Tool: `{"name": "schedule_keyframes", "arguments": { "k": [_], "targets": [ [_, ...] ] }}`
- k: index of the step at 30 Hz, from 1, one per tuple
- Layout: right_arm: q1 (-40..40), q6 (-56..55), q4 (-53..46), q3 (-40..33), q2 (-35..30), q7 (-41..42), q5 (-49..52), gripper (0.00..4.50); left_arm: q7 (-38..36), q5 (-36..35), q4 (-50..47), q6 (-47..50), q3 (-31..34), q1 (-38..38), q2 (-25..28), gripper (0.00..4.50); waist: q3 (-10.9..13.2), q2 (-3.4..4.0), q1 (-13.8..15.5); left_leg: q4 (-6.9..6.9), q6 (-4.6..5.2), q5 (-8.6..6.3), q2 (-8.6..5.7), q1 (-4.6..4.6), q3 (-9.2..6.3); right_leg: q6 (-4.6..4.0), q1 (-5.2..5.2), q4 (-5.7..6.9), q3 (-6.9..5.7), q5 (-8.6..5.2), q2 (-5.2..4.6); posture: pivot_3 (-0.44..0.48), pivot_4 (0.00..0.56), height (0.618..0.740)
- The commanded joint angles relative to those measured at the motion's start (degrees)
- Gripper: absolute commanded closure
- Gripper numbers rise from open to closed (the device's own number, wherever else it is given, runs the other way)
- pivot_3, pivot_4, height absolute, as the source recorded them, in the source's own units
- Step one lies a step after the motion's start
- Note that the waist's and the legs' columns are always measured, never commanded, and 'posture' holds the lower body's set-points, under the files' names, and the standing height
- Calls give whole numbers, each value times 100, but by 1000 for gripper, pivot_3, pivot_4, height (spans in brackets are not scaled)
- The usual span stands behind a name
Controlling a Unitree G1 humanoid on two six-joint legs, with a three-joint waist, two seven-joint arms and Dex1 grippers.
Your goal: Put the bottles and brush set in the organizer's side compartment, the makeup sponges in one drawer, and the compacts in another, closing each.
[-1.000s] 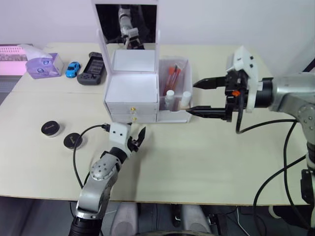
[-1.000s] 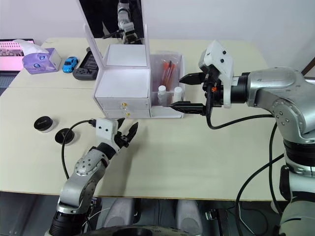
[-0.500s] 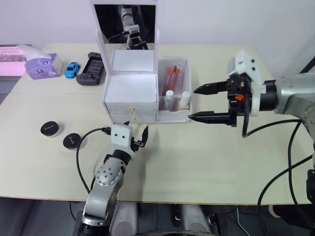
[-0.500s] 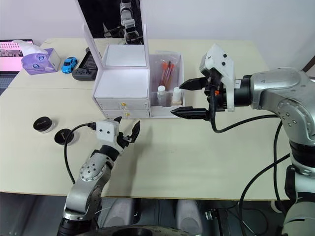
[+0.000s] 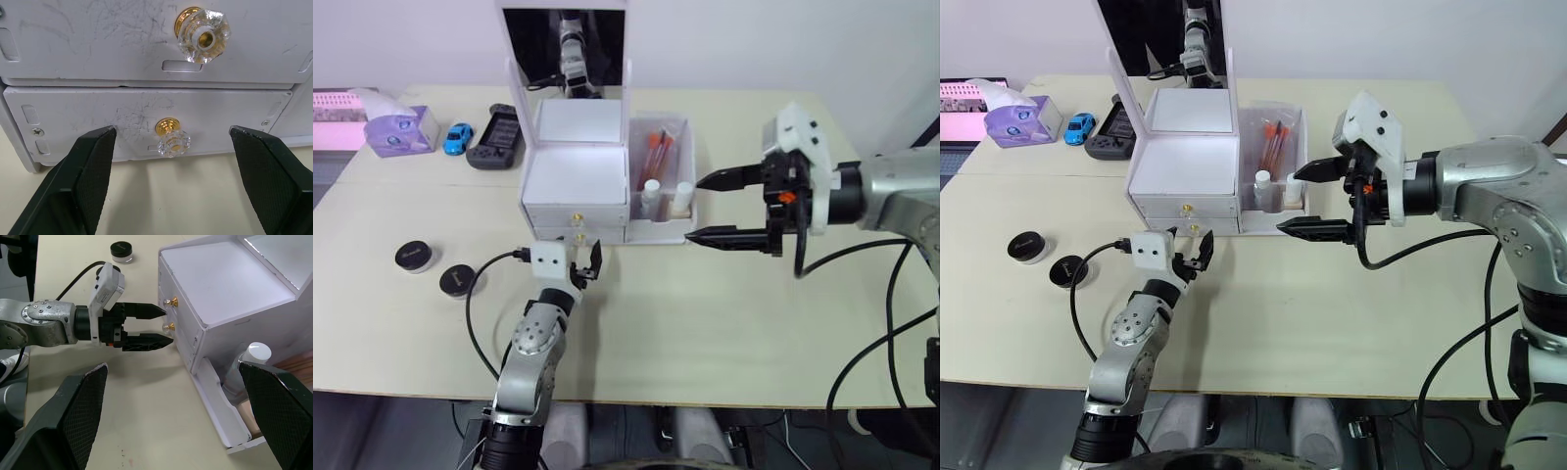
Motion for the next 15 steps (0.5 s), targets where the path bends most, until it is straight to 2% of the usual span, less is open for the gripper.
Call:
{"name": "schedule_keyframes", "arguments": {
  "k": [1, 5, 10, 15],
  "targets": [
    [-453, 143, 49, -103, -26, -54, 93, 0, -32, -5, -118, -133, -74, -80, -47, 2320, -2, -3, -2, -1, 0, 0, 0, 0, 0, 0, -1, 0, 0, 0, 0, 0, 150, 735],
    [-579, 210, 121, -43, 25, -74, 57, 0, -44, 13, -130, -131, -75, -73, -38, 4230, -4, -6, 3, -4, 0, 0, 1, -1, 0, 0, 0, 0, -1, 0, 0, 0, 150, 735],
    [-650, 158, 188, 21, 118, -99, 7, 0, -147, 13, -321, -47, -138, 73, 58, 4246, -4, -5, -2, 0, 0, 0, 0, -5, 0, 0, -2, -1, 0, 0, 0, 0, 150, 735],
    [-640, 117, 198, 70, 248, -125, 2, 0, -472, -149, -1035, 285, -273, 567, 362, 4246, -5, -4, -15, -6, 0, 0, 1, -5, 0, 0, -9, 0, 0, 0, 0, 0, 150, 735]
  ]
}}
